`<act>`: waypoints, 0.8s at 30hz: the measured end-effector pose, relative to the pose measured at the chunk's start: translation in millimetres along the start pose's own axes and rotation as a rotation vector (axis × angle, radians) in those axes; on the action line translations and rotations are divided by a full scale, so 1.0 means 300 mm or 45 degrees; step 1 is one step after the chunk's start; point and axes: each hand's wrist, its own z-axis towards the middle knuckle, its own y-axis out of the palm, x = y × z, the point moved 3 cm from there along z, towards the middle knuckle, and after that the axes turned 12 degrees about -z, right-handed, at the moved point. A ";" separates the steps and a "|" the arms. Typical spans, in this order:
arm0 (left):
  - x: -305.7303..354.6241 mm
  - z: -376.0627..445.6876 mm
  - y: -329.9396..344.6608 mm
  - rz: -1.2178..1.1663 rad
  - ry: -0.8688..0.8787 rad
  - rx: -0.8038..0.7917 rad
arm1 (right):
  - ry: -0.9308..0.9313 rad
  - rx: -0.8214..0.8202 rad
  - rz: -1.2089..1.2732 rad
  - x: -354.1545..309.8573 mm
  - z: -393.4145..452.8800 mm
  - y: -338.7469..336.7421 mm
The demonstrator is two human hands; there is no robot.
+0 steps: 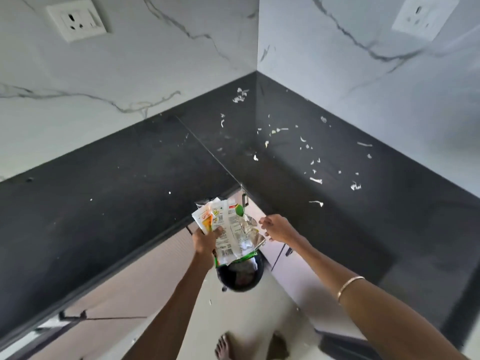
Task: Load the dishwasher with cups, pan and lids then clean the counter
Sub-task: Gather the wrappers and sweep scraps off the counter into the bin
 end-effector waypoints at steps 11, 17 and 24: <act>-0.530 0.354 -0.146 0.200 -0.108 0.065 | 0.195 0.034 -0.142 0.272 0.200 0.493; -0.928 0.646 -0.237 0.185 -0.159 0.208 | 0.274 0.214 -0.045 0.439 0.448 0.774; -1.303 0.994 -0.262 0.172 -0.231 0.080 | 0.045 0.275 -0.260 0.681 0.739 1.122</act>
